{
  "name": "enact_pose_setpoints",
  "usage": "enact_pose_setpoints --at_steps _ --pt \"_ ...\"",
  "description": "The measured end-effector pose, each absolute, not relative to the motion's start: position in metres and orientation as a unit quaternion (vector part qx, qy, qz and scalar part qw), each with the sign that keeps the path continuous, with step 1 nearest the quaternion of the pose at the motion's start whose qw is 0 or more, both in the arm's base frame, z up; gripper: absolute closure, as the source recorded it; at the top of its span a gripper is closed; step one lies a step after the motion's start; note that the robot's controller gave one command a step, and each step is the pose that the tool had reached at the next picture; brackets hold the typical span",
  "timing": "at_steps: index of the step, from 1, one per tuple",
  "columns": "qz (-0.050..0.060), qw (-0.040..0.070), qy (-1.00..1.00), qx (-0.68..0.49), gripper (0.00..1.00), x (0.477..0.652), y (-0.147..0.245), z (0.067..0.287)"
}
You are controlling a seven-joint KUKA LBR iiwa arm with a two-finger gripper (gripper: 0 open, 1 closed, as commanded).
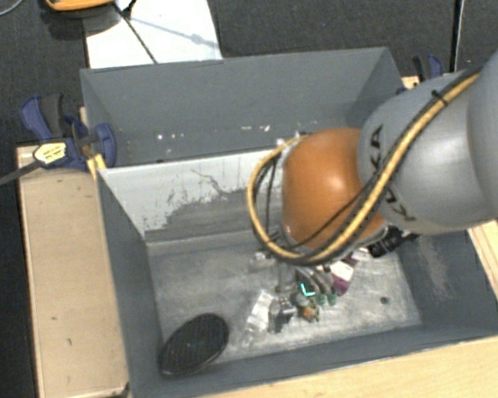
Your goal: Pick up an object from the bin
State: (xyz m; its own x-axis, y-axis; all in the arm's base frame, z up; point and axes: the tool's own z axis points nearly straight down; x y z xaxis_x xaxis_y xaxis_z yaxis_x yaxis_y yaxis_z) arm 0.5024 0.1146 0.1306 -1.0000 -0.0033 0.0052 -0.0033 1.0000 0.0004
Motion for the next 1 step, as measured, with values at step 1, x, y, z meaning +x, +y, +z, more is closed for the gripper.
enact_pose_setpoints --at_steps 1 --pt "-0.002 -0.004 -1.000 0.015 0.00 0.5157 0.0645 0.0716"
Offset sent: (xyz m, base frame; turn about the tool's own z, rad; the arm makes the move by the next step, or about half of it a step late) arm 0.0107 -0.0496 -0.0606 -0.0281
